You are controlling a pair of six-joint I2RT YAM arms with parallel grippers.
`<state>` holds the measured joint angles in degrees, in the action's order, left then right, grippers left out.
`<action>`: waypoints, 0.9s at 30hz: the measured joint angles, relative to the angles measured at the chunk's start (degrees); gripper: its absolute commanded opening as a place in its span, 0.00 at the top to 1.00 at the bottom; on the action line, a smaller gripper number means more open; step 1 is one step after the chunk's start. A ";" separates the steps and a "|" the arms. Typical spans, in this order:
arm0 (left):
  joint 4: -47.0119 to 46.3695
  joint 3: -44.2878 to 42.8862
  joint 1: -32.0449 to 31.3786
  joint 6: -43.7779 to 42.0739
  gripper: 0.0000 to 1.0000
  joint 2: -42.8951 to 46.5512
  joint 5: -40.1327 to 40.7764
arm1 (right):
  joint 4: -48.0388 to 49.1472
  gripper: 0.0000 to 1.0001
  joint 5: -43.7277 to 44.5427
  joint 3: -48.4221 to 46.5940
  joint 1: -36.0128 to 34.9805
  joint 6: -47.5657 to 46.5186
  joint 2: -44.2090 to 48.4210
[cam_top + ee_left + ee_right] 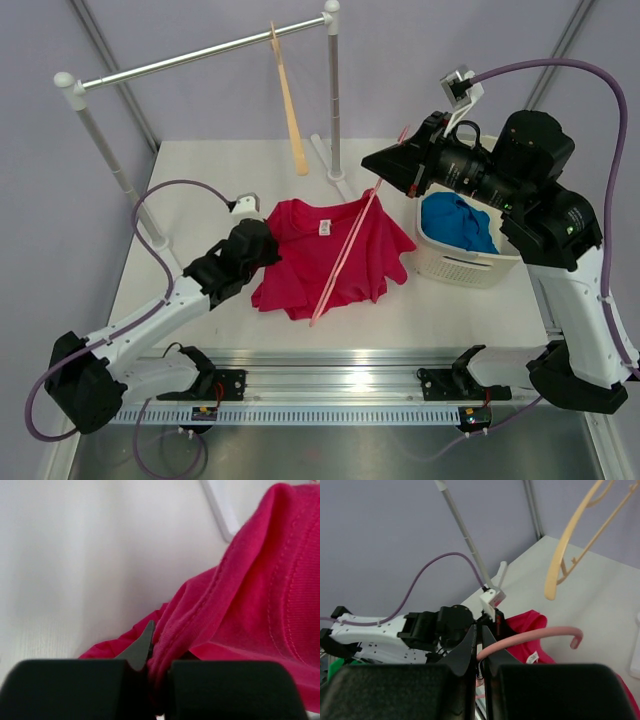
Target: Remove the t-shirt from the hanger
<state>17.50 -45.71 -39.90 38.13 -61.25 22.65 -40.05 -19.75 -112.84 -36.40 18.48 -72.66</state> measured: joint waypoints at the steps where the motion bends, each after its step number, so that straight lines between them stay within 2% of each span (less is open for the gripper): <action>1: 0.09 0.28 0.55 0.22 1.00 -0.70 0.13 | 0.04 1.00 -1.22 -0.39 0.00 0.04 -0.11; 9: 0.44 0.44 4.48 1.16 1.00 -6.95 -0.31 | 0.20 1.00 -5.22 -1.27 0.07 -0.46 0.87; 10: 0.55 0.42 4.52 1.14 0.97 -7.45 -0.50 | -0.07 1.00 -5.25 -1.27 0.07 -0.74 1.16; 14: 2.56 -0.31 4.52 0.61 0.03 -6.64 -2.62 | -1.70 1.00 -5.20 -1.27 0.07 -1.92 2.75; 18: 4.90 -3.87 4.61 -2.36 0.01 -2.16 -7.89 | -3.56 1.00 -3.26 -0.61 0.09 -3.43 4.96; 23: 8.20 -9.46 4.61 -6.82 0.01 9.33 -16.63 | -4.81 1.00 0.68 8.41 0.13 -6.62 10.73; 27: 9.92 -16.96 4.63 -9.90 0.01 17.75 -25.62 | -5.86 1.00 1.25 15.39 0.15 -8.50 12.00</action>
<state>27.42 -62.67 -35.27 28.23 -43.51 -2.96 -45.91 -18.50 -97.45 -36.25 9.98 -60.66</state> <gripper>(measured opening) 0.987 0.074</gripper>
